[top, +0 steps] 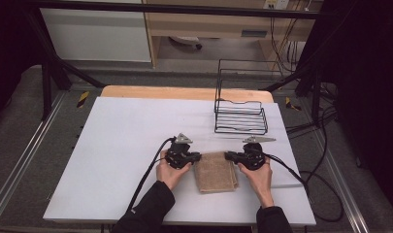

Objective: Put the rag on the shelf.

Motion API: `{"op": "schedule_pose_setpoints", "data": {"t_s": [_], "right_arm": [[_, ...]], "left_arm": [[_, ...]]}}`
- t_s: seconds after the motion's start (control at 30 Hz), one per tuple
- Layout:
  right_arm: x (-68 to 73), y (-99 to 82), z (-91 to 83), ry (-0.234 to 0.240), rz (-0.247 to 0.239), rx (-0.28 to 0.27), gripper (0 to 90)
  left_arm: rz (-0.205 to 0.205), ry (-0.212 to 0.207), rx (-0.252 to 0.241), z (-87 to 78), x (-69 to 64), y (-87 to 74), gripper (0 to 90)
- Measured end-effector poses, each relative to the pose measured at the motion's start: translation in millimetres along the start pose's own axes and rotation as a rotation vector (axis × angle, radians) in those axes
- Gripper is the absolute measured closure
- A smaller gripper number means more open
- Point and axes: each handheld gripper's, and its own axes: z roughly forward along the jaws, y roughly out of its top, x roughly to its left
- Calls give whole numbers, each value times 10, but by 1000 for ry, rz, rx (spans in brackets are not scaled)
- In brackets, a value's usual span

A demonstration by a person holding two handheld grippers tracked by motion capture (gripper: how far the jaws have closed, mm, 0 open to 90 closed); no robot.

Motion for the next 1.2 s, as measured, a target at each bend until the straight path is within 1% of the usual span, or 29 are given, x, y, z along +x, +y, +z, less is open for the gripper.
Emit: {"op": "schedule_pose_setpoints", "data": {"t_s": [0.17, 0.33, 0.4, 0.47, 0.67, 0.8, 1.2], "right_arm": [[38, 10, -83, 6, -10, -30, 836], [53, 10, -148, 13, -11, -58, 836], [65, 15, -192, 16, -11, -74, 837], [72, 18, -208, 16, -10, -78, 837], [124, 54, -284, 6, -37, -108, 838], [148, 74, -337, 6, -36, -124, 838], [202, 147, -513, -14, -67, -180, 838]], "left_arm": [[17, -6, -25, -64, -34, 17, 844], [22, -16, -48, -117, -70, 40, 844], [28, -19, -54, -135, -82, 51, 845], [37, -18, -63, -161, -104, 64, 846], [57, -15, -84, -235, -148, 111, 849], [69, -15, -93, -269, -178, 148, 849], [104, -20, -131, -359, -265, 275, 851]]}}
